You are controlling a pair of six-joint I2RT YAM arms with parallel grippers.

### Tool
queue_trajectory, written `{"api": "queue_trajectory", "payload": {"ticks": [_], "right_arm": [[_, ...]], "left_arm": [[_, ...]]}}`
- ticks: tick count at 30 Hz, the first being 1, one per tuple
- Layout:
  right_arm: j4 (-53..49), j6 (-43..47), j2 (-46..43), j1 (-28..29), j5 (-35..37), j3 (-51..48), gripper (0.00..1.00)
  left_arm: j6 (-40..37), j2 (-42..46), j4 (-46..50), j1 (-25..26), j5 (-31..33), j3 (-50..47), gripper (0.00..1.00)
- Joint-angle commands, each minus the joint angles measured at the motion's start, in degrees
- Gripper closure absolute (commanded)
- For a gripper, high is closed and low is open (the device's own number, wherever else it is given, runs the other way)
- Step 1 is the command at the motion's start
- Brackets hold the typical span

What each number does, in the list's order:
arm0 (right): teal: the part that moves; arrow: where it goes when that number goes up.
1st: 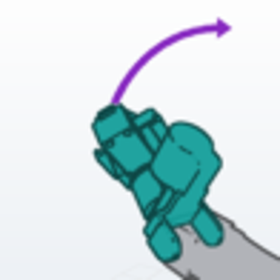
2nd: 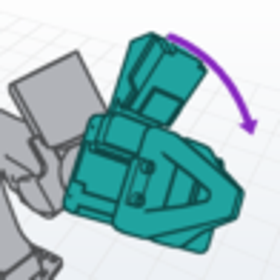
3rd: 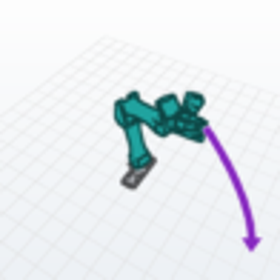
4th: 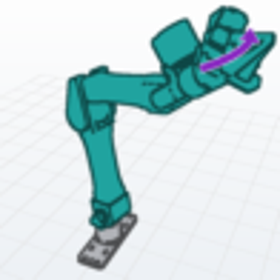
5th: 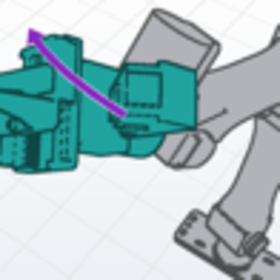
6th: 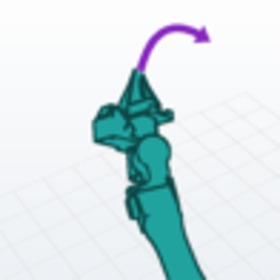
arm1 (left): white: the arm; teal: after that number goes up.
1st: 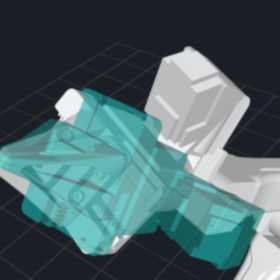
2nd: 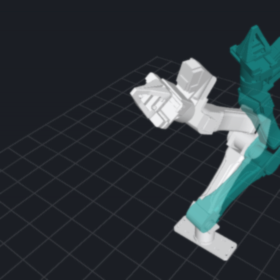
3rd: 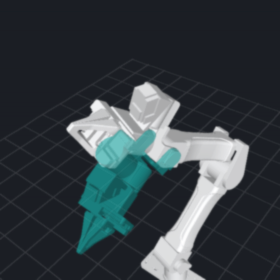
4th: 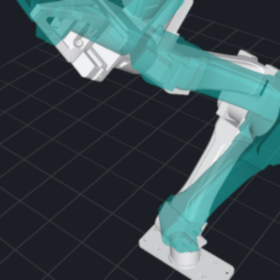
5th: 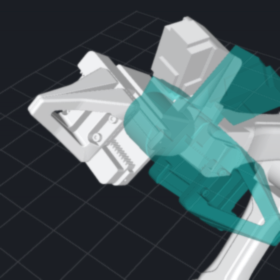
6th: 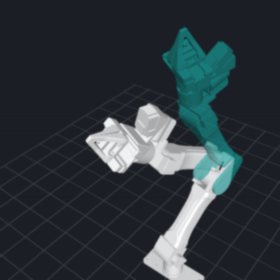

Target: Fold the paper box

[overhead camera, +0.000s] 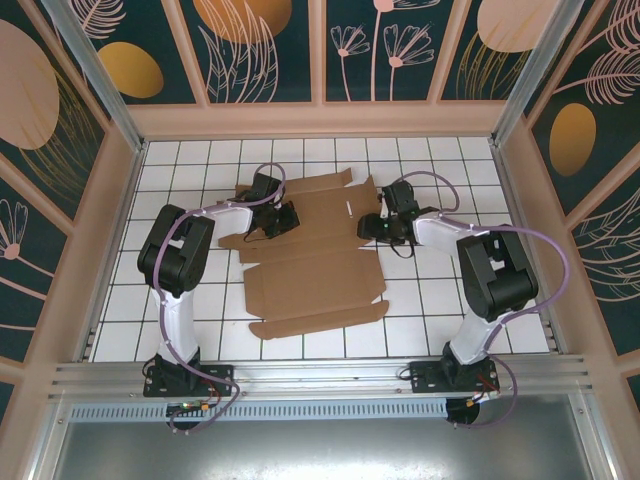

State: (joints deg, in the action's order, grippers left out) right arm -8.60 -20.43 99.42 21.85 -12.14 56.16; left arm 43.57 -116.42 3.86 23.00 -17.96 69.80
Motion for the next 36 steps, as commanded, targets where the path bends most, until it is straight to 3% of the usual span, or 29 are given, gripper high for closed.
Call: {"api": "queue_trajectory", "payload": {"ticks": [1, 8, 18, 21, 28, 36], "right_arm": [[4.1, -2.4, 1.0, 0.0, -6.7, 0.2, 0.43], [5.7, -3.1, -0.1, 0.8, -11.3, -0.1, 0.52], [4.0, -1.5, 7.8, 6.2, -13.5, 2.8, 0.53], [3.0, -0.8, 7.6, 6.6, -9.9, 3.4, 0.53], [0.7, 2.2, -4.8, 6.6, -4.3, 4.7, 0.46], [-4.9, 4.5, -1.5, 9.2, 6.6, 13.4, 0.39]], "left_arm": [[-1.1, -1.9, 3.3, -0.5, 1.2, -0.4, 1.00], [-1.4, -1.8, 3.8, -0.5, 1.3, 0.0, 1.00], [-1.0, -2.0, 3.3, -0.5, 0.6, -0.1, 1.00], [-1.1, -1.8, 3.3, -0.5, 0.7, -0.3, 1.00], [-0.4, -0.8, 0.2, -0.3, -3.9, -0.4, 1.00], [-1.0, 7.9, -1.6, -1.5, -6.9, 1.8, 1.00]]}}
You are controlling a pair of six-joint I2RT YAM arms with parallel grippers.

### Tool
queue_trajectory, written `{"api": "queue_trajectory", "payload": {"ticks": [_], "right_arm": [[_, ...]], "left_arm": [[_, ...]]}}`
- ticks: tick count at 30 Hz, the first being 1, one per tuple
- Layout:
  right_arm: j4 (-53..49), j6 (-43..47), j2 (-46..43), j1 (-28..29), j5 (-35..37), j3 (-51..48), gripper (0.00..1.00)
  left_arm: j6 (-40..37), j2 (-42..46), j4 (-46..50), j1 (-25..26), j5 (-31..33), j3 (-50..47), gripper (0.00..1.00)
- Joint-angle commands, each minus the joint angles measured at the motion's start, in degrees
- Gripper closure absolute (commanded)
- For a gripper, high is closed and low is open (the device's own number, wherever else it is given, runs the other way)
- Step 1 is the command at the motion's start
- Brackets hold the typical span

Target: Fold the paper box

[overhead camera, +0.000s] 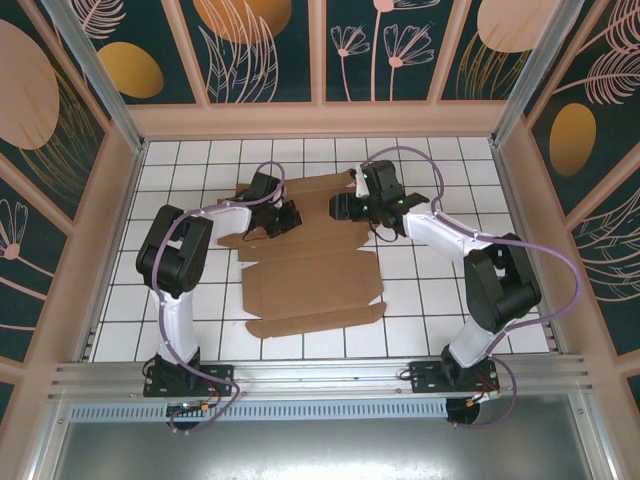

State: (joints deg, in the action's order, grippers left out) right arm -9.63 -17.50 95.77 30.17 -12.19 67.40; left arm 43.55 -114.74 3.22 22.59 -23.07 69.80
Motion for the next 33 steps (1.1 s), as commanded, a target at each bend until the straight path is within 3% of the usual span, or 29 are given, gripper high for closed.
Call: {"api": "queue_trajectory", "payload": {"ticks": [1, 6, 8, 9, 10, 18, 22, 27, 30, 33], "right_arm": [[-4.5, 1.9, 3.6, 0.9, 9.0, 3.4, 0.39], [-7.2, 4.5, 11.3, 6.5, 16.8, 10.9, 0.30], [-8.7, 5.9, 15.4, 8.7, 18.6, 15.1, 0.16], [-9.0, 6.8, 17.4, 9.7, 19.2, 16.9, 0.03], [-9.0, 7.0, 19.0, 10.5, 20.0, 18.6, 0.01], [-14.6, 7.4, 31.2, 14.1, 27.4, 28.7, 0.03], [-14.1, 6.5, 32.5, 13.9, 26.1, 26.1, 0.04], [-13.4, 5.7, 33.1, 14.3, 24.7, 23.0, 0.06], [-12.9, 4.3, 33.0, 13.7, 22.8, 21.3, 0.10], [-11.7, 3.1, 32.3, 13.3, 20.2, 19.7, 0.11]], "left_arm": [[-0.7, 7.8, -0.2, -2.0, -1.8, 2.2, 1.00], [1.0, 14.9, 1.7, -7.5, -1.1, 1.2, 0.88], [1.8, 16.1, 2.1, -9.9, -0.8, -0.3, 0.85], [2.3, 16.2, 2.0, -11.0, -1.0, -1.3, 0.84], [2.8, 16.2, 1.7, -12.0, -1.1, -2.3, 0.84], [3.7, 18.2, 0.5, -16.0, 1.6, -6.8, 0.73], [1.6, 16.9, 2.6, -16.6, 3.2, -3.8, 0.57], [-0.7, 12.2, 5.2, -17.7, 5.5, 0.8, 0.27], [-2.4, 8.5, 7.7, -18.8, 6.7, 5.1, 0.16], [-4.1, 3.7, 9.6, -20.2, 6.1, 10.6, 0.13]]}}
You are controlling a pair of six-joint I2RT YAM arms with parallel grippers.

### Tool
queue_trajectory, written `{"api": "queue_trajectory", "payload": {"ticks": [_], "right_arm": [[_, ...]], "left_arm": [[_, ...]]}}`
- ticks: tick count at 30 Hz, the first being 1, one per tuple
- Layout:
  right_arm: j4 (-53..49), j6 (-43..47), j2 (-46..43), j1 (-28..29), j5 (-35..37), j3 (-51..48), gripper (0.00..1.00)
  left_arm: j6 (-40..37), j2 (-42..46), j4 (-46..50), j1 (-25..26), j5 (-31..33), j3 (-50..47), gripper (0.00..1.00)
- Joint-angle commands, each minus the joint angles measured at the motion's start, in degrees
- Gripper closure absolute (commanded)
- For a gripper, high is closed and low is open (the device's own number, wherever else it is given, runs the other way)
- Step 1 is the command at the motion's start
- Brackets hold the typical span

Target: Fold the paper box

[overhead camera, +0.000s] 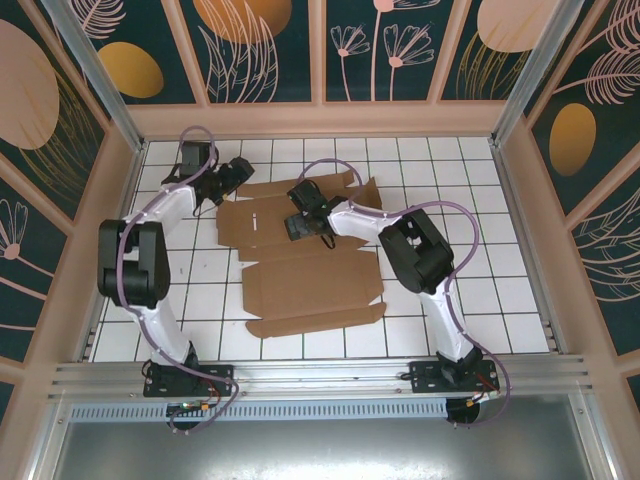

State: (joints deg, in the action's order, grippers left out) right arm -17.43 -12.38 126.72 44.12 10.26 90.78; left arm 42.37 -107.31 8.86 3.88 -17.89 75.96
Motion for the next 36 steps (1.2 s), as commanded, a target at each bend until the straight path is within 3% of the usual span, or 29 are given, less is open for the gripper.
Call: {"api": "queue_trajectory", "payload": {"ticks": [1, 5, 13, 22, 36], "right_arm": [[-3.6, -2.3, 1.1, -0.7, -2.9, -4.1, 0.11], [-3.2, -3.2, 1.2, -0.7, -4.8, -4.7, 0.11], [-2.6, -3.3, 1.4, -0.8, -5.4, -5.6, 0.12], [-2.2, -3.3, 2.1, -0.9, -5.8, -6.1, 0.15], [-2.9, -3.6, 3.7, -0.8, -8.1, -5.2, 0.19]], "left_arm": [[-3.8, -5.2, 4.5, -1.6, 0.6, 6.7, 0.13], [-6.6, -12.3, 8.2, -1.6, -1.7, 14.3, 0.17], [-6.3, -17.8, 6.7, -1.6, -4.1, 15.8, 0.21], [-2.3, -17.0, -1.2, -1.2, -11.3, 11.6, 0.32], [-1.8, -19.5, -2.4, 2.6, -12.3, 14.9, 0.34]]}}
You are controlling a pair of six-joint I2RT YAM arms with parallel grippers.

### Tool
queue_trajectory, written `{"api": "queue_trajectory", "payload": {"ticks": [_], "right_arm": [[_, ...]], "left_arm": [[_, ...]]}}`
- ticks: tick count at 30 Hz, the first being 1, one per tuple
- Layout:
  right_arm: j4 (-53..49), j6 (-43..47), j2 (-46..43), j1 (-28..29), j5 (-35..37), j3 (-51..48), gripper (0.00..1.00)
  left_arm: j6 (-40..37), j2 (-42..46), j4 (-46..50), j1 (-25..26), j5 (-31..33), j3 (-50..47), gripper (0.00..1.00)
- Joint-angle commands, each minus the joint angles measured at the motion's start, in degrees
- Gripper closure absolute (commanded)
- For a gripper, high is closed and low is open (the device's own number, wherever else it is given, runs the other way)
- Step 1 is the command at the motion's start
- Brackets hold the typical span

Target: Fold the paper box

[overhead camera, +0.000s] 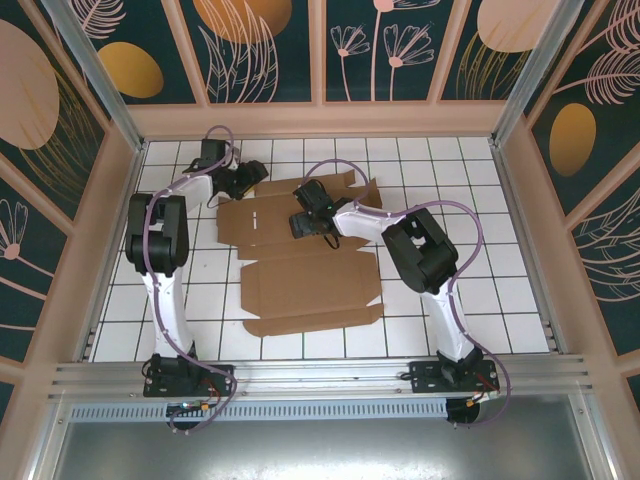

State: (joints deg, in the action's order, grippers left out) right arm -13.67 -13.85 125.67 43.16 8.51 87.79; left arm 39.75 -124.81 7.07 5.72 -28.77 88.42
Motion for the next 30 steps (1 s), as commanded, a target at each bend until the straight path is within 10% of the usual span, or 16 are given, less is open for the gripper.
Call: {"api": "queue_trajectory", "payload": {"ticks": [1, 7, 20, 30], "right_arm": [[-6.8, -2.2, 4.8, 0.2, -6.4, -2.3, 0.19], [-7.2, -2.2, 5.1, 0.2, -6.2, -2.6, 0.19], [-5.6, -2.1, 4.9, 0.3, -7.4, -4.0, 0.20], [-4.3, -1.7, 5.2, 0.3, -9.9, -5.3, 0.20]], "left_arm": [[1.1, -2.7, -0.5, 1.1, -1.5, 3.0, 0.34], [0.7, -6.5, 2.8, 2.6, -1.7, 6.6, 0.35], [-4.1, 19.6, 6.1, -7.1, 14.7, -15.1, 0.28], [-5.5, 14.4, -0.1, -8.5, 5.4, -24.4, 0.42]]}}
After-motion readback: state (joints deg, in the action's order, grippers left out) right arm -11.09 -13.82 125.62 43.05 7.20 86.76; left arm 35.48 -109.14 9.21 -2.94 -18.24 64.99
